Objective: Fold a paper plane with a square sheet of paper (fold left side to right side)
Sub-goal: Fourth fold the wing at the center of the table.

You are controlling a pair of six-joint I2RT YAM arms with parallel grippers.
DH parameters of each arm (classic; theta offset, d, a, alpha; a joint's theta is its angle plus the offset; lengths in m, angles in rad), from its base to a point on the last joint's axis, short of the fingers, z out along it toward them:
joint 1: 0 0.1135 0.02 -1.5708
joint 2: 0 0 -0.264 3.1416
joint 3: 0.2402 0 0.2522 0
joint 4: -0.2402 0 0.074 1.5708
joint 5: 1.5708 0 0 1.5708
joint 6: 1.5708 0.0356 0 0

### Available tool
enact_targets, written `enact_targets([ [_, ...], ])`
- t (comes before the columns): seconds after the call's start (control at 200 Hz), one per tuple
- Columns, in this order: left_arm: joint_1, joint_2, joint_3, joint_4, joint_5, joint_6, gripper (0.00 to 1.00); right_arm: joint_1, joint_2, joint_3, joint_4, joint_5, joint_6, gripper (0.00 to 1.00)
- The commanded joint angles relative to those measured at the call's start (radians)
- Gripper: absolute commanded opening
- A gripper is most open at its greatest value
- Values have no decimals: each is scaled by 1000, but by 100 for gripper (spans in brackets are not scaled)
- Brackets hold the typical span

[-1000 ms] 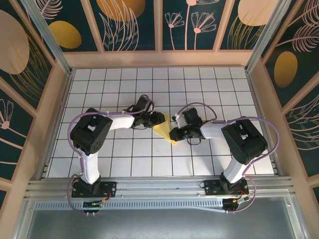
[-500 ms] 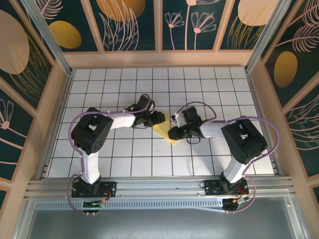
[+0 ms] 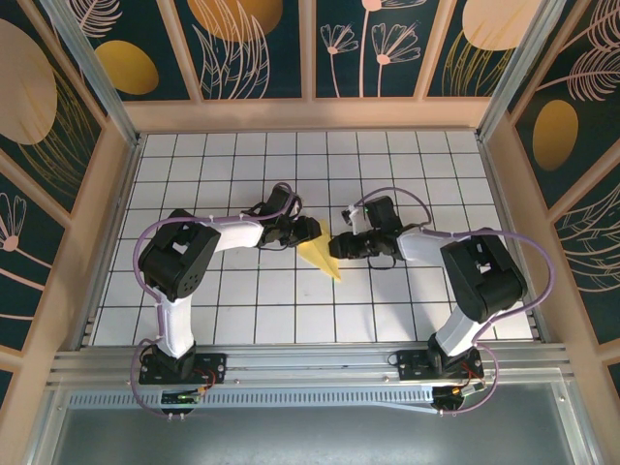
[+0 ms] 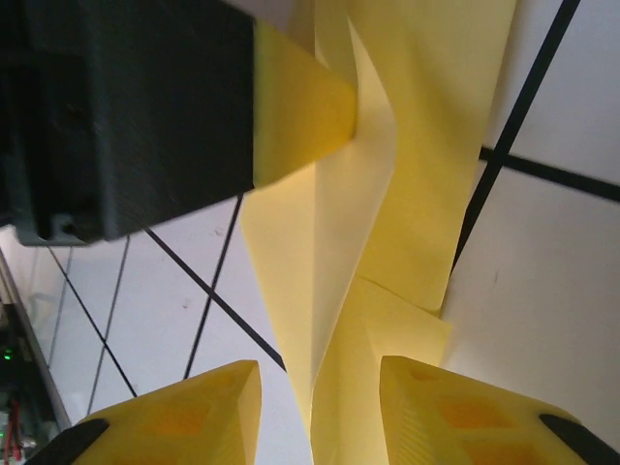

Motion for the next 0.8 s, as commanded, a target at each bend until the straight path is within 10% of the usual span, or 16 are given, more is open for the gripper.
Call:
enact_targets([
  [0.0,-5,28,10,-52,-22,14,41,-14,-8,25,37,-86,50,39],
  [0.796,-3,22,10,-53,-23,15,41,-13,109,53,55,-67,77,19],
])
